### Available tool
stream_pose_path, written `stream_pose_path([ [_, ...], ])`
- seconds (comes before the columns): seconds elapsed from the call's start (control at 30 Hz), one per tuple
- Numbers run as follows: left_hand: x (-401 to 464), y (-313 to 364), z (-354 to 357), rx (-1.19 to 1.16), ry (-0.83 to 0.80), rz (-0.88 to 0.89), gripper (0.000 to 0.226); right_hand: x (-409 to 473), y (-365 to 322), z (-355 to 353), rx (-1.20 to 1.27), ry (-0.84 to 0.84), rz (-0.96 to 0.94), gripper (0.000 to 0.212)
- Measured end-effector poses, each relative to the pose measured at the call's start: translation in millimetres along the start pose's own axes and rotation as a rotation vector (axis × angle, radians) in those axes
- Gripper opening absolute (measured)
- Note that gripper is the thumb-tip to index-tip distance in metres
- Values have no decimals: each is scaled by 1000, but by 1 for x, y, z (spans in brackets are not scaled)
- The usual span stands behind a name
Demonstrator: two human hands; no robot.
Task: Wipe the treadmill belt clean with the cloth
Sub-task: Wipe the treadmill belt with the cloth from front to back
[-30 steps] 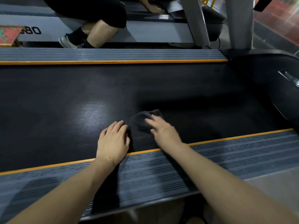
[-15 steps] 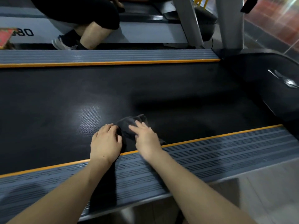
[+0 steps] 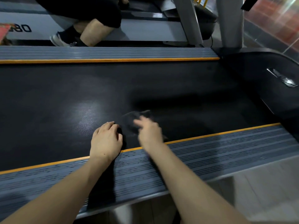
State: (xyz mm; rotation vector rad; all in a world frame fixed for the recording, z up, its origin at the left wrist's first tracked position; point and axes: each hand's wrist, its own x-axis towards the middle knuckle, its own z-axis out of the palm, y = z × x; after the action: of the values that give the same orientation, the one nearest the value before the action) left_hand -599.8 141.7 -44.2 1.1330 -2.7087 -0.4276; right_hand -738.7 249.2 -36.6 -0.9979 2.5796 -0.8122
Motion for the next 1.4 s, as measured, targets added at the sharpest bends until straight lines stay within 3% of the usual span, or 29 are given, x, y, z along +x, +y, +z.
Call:
stream_pose_path([
  [0.07,0,0,0,6,14,-21,34,-7,-13,14,11,-46,-137,53],
  [0.17,1,1,0,12,-5,-25,37,0,20,-7,-39,-30,-192,51],
  [0.33,2,1,1,11,5,-23,36,24,101,-77,-147,173,103,48],
  [0.43,4,4,2,-1,13,-36,31,26,95,-78,-119,183,244,47],
  [0.5,4,5,0,-10,26,-36,29,21,66,-59,-81,151,190,51],
  [0.7,-4,-2,-13,-76,93,-110,27,-12,-11,7,51,-185,-267,49],
  [0.83,-19,-32,-22,92,52,-35,34,-15,-4,3,101,-210,-279,49],
  [1.4,-33,-41,-22,86,108,-96,36,-10,-13,2,-114,-353,-300,52],
])
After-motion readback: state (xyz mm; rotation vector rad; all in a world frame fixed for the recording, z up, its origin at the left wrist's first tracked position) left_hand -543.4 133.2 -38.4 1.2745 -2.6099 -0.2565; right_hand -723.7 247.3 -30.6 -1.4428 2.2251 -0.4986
